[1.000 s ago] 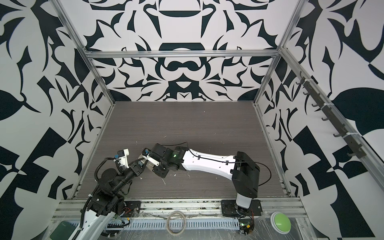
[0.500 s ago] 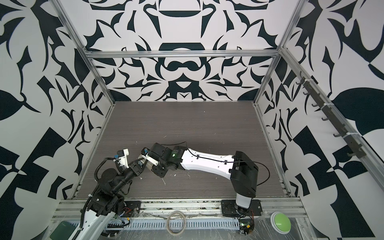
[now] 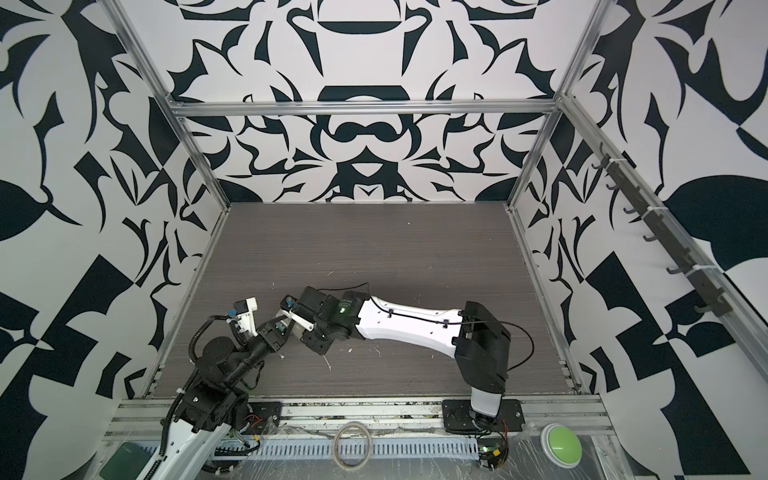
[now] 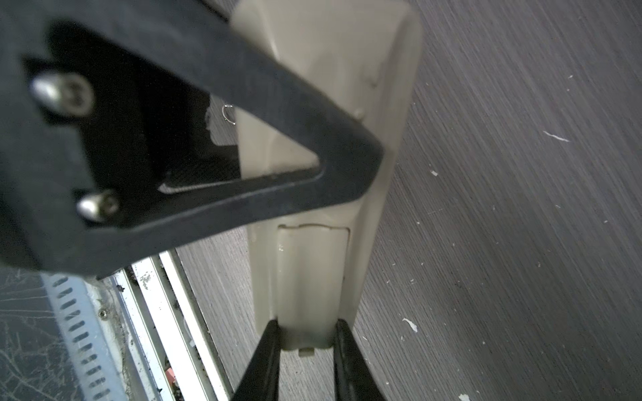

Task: Load the batteries into the remote control

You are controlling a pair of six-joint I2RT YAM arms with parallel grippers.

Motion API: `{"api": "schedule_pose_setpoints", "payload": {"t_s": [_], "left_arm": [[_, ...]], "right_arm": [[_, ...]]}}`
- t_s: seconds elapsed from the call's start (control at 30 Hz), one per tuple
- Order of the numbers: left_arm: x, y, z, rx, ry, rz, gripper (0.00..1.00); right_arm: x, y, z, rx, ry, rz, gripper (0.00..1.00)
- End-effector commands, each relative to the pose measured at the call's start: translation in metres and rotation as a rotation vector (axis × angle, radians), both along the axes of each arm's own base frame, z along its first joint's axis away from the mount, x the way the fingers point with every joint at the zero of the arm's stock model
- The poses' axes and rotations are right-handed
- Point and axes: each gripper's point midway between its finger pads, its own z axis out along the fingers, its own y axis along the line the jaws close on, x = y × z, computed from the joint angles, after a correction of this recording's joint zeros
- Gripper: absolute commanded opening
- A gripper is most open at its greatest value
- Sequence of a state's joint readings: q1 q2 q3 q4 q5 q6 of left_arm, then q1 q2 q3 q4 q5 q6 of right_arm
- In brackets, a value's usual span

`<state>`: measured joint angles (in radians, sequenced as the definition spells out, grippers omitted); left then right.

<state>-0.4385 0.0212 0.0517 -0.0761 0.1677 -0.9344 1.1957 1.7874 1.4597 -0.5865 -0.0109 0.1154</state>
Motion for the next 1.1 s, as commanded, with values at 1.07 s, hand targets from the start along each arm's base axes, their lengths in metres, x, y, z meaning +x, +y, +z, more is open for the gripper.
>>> {"api": "schedule_pose_setpoints", "payload": {"t_s": [1.07], "left_arm": [[-0.014,-0.012,-0.035,0.027,0.106,-0.099,0.00]], "right_arm": [[0.009,0.029,0.030,0.070,-0.078,0.077,0.00]]}}
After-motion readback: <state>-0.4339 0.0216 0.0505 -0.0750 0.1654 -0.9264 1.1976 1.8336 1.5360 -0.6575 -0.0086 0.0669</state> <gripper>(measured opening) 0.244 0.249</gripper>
